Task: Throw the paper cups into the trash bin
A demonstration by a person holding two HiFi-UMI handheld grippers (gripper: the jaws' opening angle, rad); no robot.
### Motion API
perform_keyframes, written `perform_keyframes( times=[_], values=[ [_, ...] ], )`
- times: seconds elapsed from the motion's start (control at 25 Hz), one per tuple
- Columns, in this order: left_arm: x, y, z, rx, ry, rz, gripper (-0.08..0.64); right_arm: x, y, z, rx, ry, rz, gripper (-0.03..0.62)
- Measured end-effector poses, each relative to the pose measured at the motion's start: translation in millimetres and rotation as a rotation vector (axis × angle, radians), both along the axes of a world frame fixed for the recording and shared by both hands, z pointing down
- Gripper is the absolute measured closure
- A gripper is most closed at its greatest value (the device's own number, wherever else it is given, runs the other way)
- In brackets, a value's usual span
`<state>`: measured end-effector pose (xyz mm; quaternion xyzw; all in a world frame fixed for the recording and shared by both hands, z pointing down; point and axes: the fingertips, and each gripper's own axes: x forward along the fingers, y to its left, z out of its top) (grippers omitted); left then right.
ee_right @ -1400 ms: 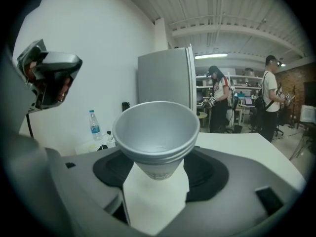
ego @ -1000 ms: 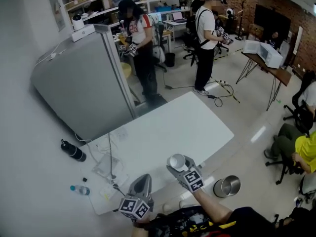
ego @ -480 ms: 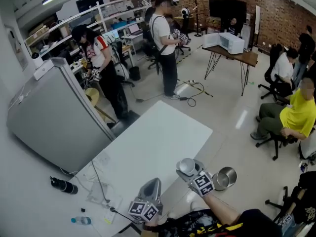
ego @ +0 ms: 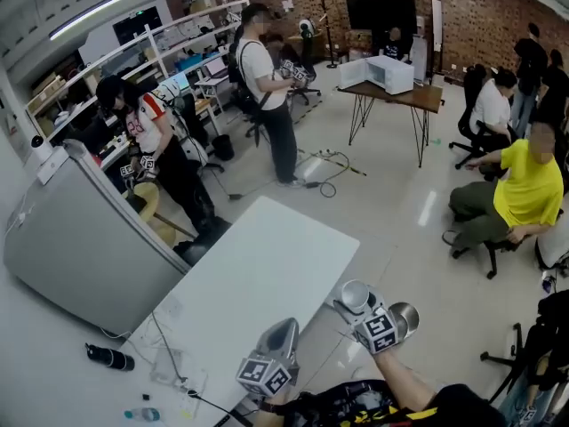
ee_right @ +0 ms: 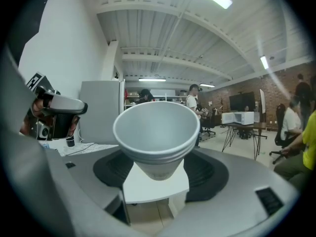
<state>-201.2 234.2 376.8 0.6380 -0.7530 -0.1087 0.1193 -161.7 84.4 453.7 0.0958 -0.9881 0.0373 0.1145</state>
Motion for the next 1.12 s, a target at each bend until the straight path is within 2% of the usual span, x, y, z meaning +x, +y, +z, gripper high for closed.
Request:
perform_keyframes(
  times=[0.32, 0.64, 0.76, 1.12],
  values=[
    [52.6, -82.7, 5.3, -0.024, -0.009, 0.092, 0.560, 70.1, -74.2, 4.3, -0.019, -0.012, 0.096, 0.267],
    [112.7, -154.8, 4.2, -0.034, 0.005, 0.247, 0.560, 150.2, -134.3, -7.3, -0.039, -0.021, 0.245, 0.267],
    [131.4, -179.5, 8.3, -0.053, 0.013, 0.326, 0.560, 181.3, -154.0, -9.1, -0.051, -0.025, 0.329, 0.267],
    [149.7, -247.4, 18.7, -0.070, 0.032, 0.538, 0.560, 222.3, -192.6, 2.4, -0.076, -0.004, 0.521, 0.267]
  ],
)
